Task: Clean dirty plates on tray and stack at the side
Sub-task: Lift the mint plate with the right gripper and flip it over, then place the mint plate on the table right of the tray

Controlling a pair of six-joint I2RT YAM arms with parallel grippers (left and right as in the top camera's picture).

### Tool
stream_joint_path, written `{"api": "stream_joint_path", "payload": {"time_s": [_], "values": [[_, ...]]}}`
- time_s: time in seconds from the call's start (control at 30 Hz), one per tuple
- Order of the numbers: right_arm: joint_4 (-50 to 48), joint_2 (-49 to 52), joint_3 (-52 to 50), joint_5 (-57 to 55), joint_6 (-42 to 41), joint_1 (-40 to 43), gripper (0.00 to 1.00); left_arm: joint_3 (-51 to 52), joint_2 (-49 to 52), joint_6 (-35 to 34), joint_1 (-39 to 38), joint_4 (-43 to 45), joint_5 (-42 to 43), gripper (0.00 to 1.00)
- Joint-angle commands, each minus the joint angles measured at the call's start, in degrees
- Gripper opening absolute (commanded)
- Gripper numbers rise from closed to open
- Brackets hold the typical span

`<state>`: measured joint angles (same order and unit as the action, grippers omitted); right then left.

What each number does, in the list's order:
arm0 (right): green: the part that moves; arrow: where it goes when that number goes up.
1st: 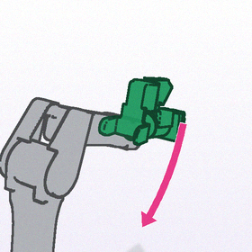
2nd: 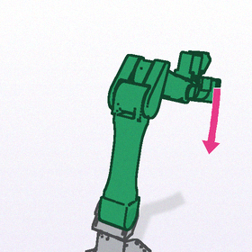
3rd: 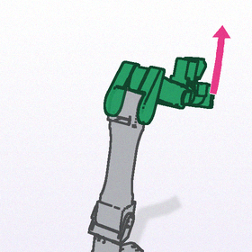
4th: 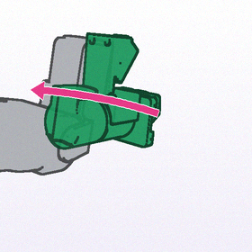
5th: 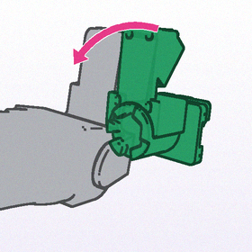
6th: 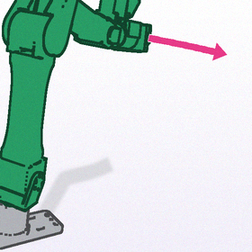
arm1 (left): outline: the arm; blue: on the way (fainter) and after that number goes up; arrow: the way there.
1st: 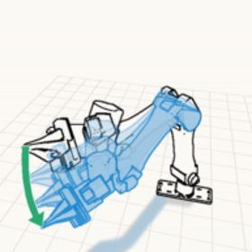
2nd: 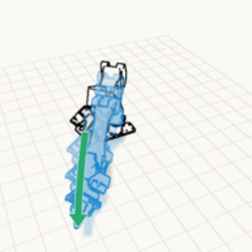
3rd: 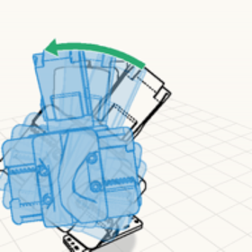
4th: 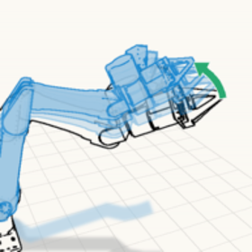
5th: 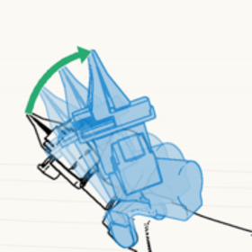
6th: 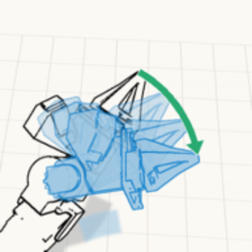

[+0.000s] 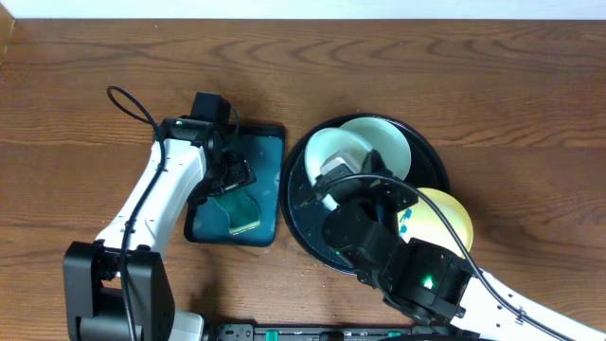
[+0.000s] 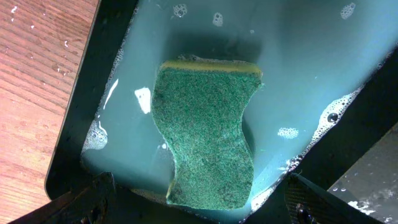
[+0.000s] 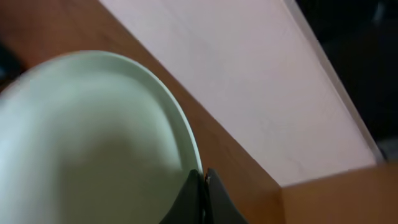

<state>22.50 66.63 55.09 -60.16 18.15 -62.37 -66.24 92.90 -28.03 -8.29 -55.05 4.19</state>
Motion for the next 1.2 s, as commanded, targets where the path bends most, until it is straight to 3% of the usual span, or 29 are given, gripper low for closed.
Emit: {"api": "stream_joint_path", "payload": {"time_s": [0.0, 0.1, 0.17, 0.23, 0.3, 0.37, 0.47, 0.57, 0.67, 0.73, 0.87, 0.93, 1.0, 1.03, 1.1, 1.17], "values": [[1.3, -0.2, 1.2, 5.8, 1.9, -1.0, 0.01, -0.2, -0.1, 0.6, 0.2, -0.1, -0.1, 0.87], [0.9, 0.0, 1.2, -3.1, -1.7, -0.4, 0.01, -0.2, -0.1, 0.6, 0.2, -0.1, -0.1, 0.87], [0.7, 0.0, 1.2, 3.1, -5.6, 0.1, 0.01, -0.2, -0.1, 0.6, 0.2, -0.1, -0.1, 0.87], [1.8, 0.1, 1.2, 7.2, -1.2, 0.0, 0.01, -0.2, -0.1, 0.6, 0.2, -0.1, -0.1, 0.87], [1.6, 0.2, 1.2, 1.2, -3.0, 0.6, 0.01, -0.2, -0.1, 0.6, 0.2, -0.1, -0.1, 0.87], [1.2, 0.0, 1.2, 3.5, -5.8, 0.8, 0.01, -0.2, -0.1, 0.6, 0.2, -0.1, -0.1, 0.88], [2.7, 0.0, 1.2, 6.3, -0.8, 0.5, 0.01, -0.2, -0.1, 0.6, 0.2, -0.1, -0.1, 0.87], [2.3, 0.0, 1.2, 1.8, -3.3, 0.9, 0.01, -0.2, -0.1, 0.6, 0.2, -0.1, -0.1, 0.87], [3.8, 0.0, 1.2, 9.4, 4.6, 0.7, 0.01, -0.2, -0.1, 0.6, 0.2, -0.1, -0.1, 0.87], [3.3, 0.0, 1.2, 6.2, 2.9, 1.3, 0.01, -0.2, -0.1, 0.6, 0.2, -0.1, -0.1, 0.87], [3.1, 0.0, 1.2, 11.0, 0.9, 1.7, 0.01, -0.2, -0.1, 0.6, 0.2, -0.1, -0.1, 0.87], [3.0, 0.0, 1.2, 6.1, -4.9, 2.4, 0.01, -0.2, -0.1, 0.6, 0.2, -0.1, -0.1, 0.88], [5.6, 0.0, 1.2, 1.7, -20.1, 4.6, 0.01, -0.2, -0.1, 0.6, 0.2, -0.1, -0.1, 0.88], [9.9, 0.0, 1.2, 2.2, -33.1, 7.5, 0.01, -0.2, -0.1, 0.6, 0.2, -0.1, -0.1, 0.88], [14.8, 0.0, 1.2, 8.4, -44.4, 12.6, 0.01, -0.2, -0.1, 0.6, 0.2, -0.1, -0.1, 0.88], [16.6, 0.0, 1.2, 18.0, -46.8, 18.8, 0.01, -0.2, -0.1, 0.6, 0.2, -0.1, -0.1, 0.88]]}}
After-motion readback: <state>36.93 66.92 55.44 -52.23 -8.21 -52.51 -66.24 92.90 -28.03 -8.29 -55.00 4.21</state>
